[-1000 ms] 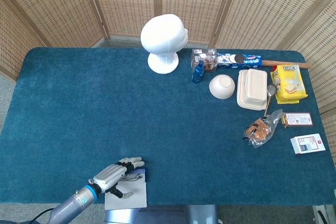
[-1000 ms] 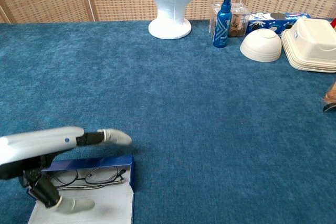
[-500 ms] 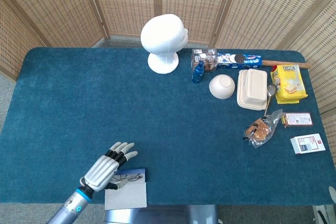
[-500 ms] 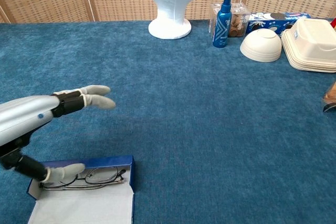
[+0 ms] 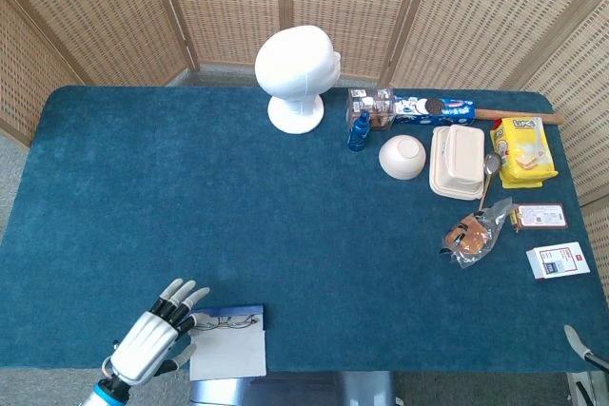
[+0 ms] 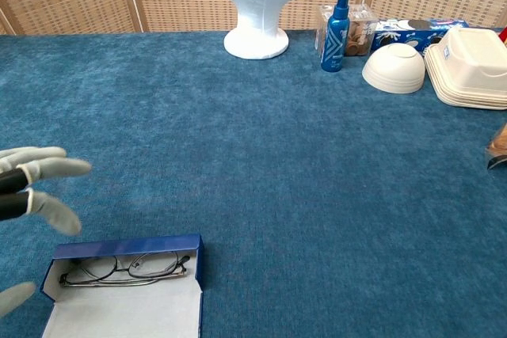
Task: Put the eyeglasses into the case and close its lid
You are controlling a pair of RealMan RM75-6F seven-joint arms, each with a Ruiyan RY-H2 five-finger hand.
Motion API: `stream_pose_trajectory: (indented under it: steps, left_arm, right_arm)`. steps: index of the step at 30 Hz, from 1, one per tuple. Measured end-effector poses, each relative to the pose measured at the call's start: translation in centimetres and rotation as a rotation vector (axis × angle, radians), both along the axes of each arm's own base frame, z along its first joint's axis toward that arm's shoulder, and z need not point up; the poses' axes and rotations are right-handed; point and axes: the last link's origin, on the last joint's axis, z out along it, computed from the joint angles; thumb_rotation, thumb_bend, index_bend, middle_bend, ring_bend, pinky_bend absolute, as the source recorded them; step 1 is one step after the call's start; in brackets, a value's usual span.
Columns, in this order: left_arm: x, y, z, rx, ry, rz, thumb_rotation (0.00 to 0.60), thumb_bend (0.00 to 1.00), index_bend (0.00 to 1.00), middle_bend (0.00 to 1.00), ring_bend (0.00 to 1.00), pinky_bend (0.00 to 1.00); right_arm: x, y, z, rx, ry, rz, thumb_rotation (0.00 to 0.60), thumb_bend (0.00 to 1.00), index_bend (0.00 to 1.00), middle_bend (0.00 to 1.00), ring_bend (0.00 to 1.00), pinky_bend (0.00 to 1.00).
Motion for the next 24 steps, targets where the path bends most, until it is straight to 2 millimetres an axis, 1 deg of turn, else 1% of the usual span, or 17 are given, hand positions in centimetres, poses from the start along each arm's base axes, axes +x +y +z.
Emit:
stream_pose_trajectory:
  steps: [7, 12, 19, 24]
  left_arm:
    - [-1.9, -1.9, 0.3, 0.029, 0.05, -0.04, 0.6, 0.32, 0.35, 0.12, 0.0, 0.0]
    - [-3.5, -3.2, 0.2, 0.052, 0.083, -0.062, 0.6, 0.31, 0.35, 0.13, 0.0, 0.0]
    - [-5.1, -4.6, -0.5, 0.081, 0.135, -0.114, 0.6, 0.29, 0.33, 0.13, 0.0, 0.0]
    - [-5.9, -5.1, -1.1, 0.099, 0.172, -0.155, 0.6, 0.29, 0.32, 0.12, 0.0, 0.0]
  right_arm:
    - [0.6, -0.8, -0.6, 0.04, -0.004, 0.045, 0.503, 0.24, 0.0, 0.17, 0.0, 0.18]
    - [0.5, -0.8, -0.6, 0.049, -0.007, 0.058, 0.503, 0.24, 0.0, 0.17, 0.0, 0.18]
    - [0.7, -0.7, -0.6, 0.064, -0.001, 0.076, 0.504, 0.24, 0.0, 0.17, 0.0, 0.18]
    - [0.7, -0.4, -0.4, 0.067, 0.008, 0.079, 0.502, 0.24, 0.0, 0.17, 0.0, 0.18]
